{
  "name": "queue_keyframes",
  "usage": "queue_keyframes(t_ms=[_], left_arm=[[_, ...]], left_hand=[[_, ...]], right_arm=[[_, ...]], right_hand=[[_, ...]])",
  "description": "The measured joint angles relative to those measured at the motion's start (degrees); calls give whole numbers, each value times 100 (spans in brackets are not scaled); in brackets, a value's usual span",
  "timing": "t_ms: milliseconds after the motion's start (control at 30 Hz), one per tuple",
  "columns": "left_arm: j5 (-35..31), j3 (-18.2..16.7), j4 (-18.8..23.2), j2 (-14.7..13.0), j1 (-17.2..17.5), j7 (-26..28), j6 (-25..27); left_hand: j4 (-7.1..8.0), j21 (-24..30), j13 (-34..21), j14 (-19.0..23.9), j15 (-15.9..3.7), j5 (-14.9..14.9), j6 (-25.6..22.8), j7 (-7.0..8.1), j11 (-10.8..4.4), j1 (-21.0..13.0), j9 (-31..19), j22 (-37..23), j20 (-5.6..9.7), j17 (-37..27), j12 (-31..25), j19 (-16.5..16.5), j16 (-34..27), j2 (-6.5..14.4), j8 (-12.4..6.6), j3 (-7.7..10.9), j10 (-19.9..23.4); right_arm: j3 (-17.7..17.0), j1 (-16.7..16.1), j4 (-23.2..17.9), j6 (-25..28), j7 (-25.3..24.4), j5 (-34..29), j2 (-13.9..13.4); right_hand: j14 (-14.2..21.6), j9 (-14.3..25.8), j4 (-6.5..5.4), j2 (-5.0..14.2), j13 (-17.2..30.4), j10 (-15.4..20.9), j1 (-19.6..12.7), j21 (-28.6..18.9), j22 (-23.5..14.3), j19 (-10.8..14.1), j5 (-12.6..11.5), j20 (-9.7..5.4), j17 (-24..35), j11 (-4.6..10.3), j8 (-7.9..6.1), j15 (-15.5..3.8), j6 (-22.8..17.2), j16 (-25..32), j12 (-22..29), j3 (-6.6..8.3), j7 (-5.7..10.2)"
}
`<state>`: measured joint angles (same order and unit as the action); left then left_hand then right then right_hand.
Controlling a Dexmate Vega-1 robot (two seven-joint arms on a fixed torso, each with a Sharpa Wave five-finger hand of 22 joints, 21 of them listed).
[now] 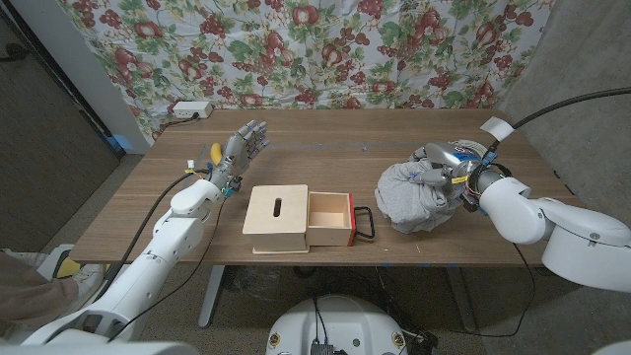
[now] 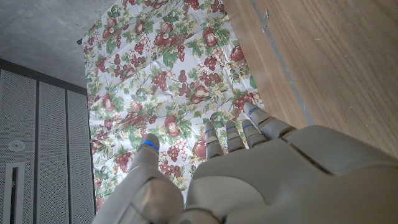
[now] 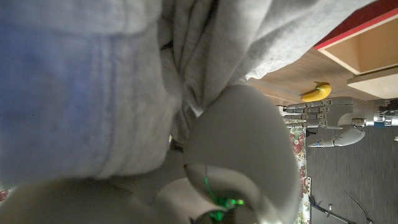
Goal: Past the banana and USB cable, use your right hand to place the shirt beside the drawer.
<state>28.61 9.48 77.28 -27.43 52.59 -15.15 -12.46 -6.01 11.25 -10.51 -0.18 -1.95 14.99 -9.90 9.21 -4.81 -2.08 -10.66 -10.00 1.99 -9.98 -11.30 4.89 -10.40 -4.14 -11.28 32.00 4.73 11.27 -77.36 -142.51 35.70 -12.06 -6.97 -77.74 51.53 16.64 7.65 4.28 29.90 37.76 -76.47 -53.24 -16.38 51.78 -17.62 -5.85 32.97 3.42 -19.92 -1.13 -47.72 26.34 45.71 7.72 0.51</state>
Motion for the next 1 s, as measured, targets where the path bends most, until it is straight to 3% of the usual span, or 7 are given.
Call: queue_keyframes(t_ms=[467,633,667,1000], left_arm=[[2,5,1,8,-6,-17,-7],[2,7,3,13,-6,-17,-7],[5,11,3,18,-6,-12,-7],[13,54,-30,62,-48,-42,-7]], left_hand=[[0,0,0,0,0,0,0,0,0,0,0,0,0,0,0,0,0,0,0,0,0],[0,0,0,0,0,0,0,0,0,0,-1,0,0,0,0,0,0,0,0,0,0],[0,0,0,0,0,0,0,0,0,0,-1,0,0,0,0,0,0,0,0,0,0],[-25,0,0,0,0,0,0,0,0,0,-1,0,0,0,0,0,0,0,0,-25,0]], right_arm=[[-1052,-524,-103,-411,517,206,-244],[-1081,-533,-107,-505,699,169,-244],[-1332,-587,-155,-531,751,155,-161],[-1606,-537,-242,-816,1186,-4,52]], right_hand=[[0,27,-10,38,20,-3,38,-123,1,-32,18,31,18,-3,29,0,1,-3,15,-10,-1],[0,28,-23,52,43,-4,52,-184,17,-42,20,41,23,-3,29,0,2,-4,15,-24,-1],[0,27,-23,53,43,-4,53,-190,17,-42,20,42,27,-3,30,0,2,-4,15,-24,-1],[1,68,-23,74,36,-11,74,-272,17,-72,37,71,50,2,66,-1,2,-5,11,-24,-1]])
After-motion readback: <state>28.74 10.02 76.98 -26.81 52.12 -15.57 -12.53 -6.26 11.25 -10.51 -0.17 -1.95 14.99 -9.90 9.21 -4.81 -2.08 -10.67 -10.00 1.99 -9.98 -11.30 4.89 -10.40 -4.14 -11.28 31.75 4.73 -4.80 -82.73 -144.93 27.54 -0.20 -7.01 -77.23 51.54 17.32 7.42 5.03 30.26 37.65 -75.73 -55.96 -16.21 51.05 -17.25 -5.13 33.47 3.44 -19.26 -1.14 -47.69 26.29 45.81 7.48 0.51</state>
